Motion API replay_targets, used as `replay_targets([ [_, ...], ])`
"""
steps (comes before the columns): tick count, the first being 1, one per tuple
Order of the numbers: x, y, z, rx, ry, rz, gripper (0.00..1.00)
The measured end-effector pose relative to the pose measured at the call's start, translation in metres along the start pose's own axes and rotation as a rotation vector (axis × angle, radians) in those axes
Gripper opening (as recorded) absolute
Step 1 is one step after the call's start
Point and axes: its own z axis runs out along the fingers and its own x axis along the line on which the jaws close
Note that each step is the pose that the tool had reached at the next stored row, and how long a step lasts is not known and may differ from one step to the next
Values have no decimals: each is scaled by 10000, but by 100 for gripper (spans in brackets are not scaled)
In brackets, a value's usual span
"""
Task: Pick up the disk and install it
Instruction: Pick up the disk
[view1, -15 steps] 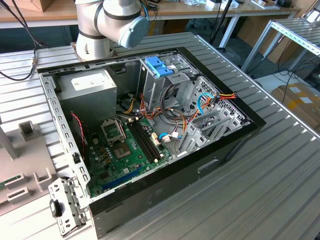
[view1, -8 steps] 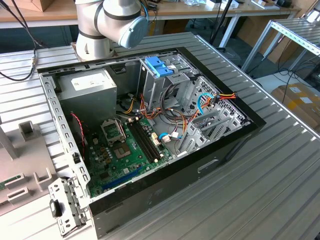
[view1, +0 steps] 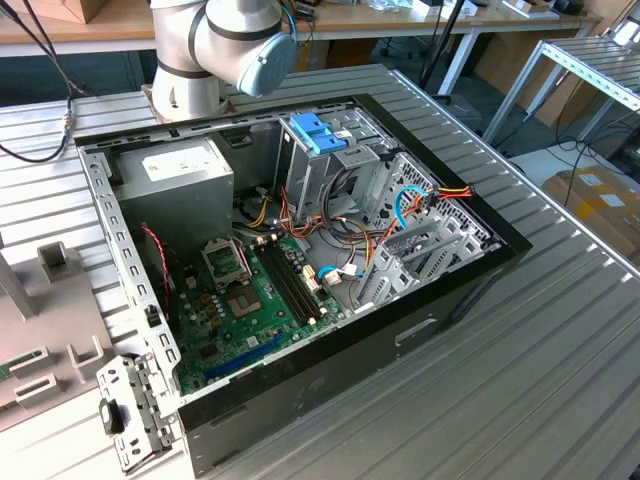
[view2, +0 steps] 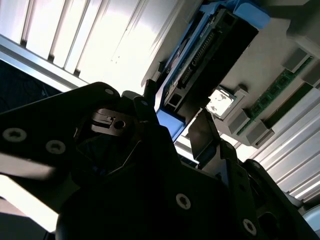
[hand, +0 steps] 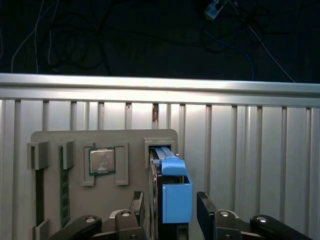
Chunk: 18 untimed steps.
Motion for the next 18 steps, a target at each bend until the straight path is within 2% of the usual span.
replay_targets([
  [18, -1, 2, 58, 1, -1, 1, 54],
])
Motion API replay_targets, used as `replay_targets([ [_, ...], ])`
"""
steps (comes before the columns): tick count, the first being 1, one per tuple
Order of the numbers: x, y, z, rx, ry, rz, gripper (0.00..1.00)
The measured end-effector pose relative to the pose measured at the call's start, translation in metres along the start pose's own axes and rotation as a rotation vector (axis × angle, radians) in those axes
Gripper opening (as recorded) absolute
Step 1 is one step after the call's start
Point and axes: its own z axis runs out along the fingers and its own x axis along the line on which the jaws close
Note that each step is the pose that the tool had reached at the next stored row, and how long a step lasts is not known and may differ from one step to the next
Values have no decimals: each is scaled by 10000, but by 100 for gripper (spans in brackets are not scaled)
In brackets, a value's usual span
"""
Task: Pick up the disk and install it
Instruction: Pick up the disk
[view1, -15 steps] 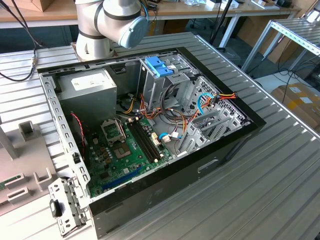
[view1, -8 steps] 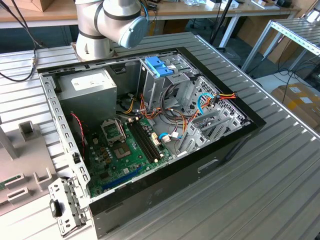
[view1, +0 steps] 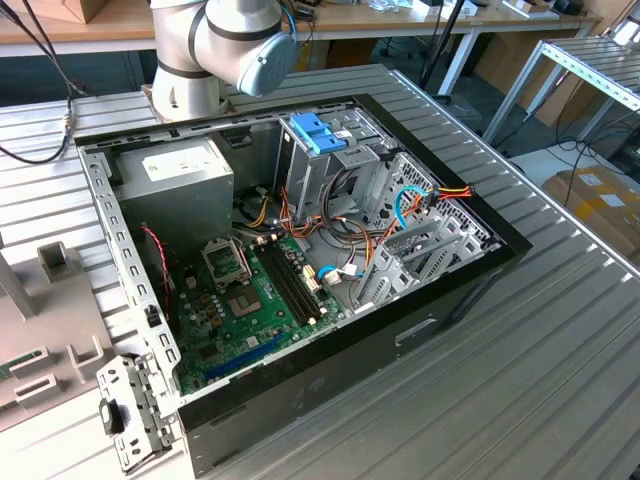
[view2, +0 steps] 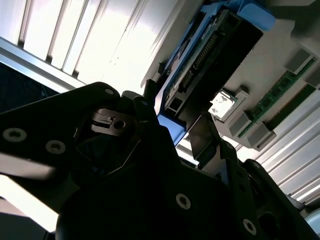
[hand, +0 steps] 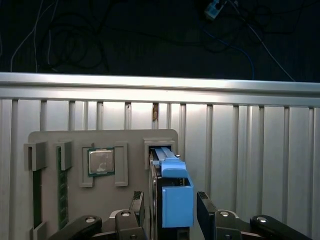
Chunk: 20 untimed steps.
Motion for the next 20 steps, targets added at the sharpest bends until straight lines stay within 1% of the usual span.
replay_targets([
  [3, -7, 22, 11, -1, 1, 0, 54],
  [6, -17, 67, 38, -1, 0, 0, 54],
  [9, -17, 80, 60, -1, 0, 0, 54],
  [13, -15, 83, 126, -1, 0, -1, 54],
  [20, -13, 81, 173, 0, 0, 0, 54],
])
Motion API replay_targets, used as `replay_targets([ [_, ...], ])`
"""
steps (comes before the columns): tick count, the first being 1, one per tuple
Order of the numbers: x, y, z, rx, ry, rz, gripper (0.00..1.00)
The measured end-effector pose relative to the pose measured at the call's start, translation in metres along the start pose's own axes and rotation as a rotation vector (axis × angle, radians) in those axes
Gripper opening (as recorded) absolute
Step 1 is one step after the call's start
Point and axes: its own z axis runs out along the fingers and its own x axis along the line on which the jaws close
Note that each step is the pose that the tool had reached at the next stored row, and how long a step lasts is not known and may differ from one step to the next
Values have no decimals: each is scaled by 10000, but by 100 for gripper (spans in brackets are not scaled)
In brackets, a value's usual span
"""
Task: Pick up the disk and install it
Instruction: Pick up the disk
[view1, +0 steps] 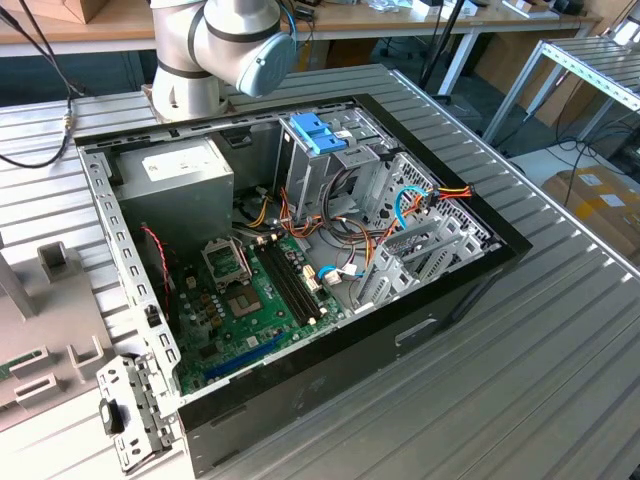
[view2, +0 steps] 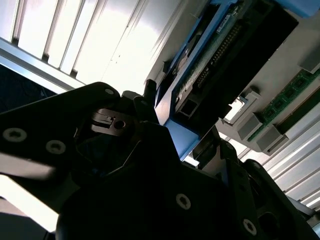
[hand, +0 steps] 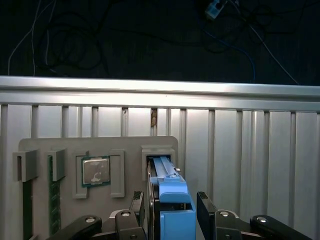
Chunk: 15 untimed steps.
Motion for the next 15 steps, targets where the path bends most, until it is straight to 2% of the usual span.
replay_targets([
  [15, 0, 0, 7, -1, -1, 0, 53],
])
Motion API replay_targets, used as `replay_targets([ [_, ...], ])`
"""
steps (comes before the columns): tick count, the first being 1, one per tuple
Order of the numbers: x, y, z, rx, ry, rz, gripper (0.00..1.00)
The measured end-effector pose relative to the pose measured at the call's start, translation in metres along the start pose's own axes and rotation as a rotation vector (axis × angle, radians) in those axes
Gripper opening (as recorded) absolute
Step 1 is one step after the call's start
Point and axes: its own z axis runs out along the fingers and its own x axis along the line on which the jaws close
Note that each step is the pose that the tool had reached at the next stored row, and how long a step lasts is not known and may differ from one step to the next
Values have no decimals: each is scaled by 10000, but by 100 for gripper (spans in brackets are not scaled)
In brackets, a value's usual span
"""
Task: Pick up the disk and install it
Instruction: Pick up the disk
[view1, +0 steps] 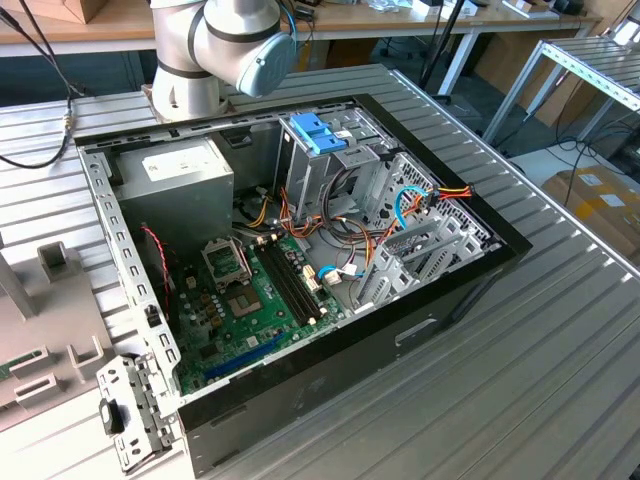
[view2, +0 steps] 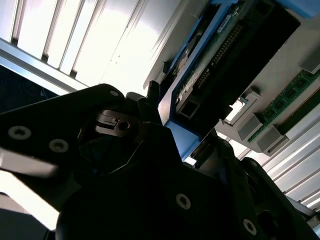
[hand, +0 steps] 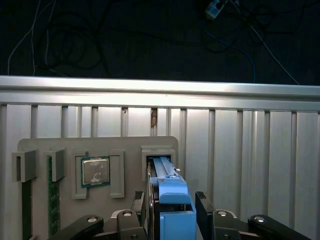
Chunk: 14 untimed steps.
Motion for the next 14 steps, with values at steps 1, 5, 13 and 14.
replay_targets([
  [1, 0, 0, 0, 0, 0, 0, 46],
  [5, 0, 0, 0, 0, 0, 0, 37],
  [13, 0, 0, 0, 0, -2, 0, 37],
  [14, 0, 0, 0, 0, -2, 0, 37],
])
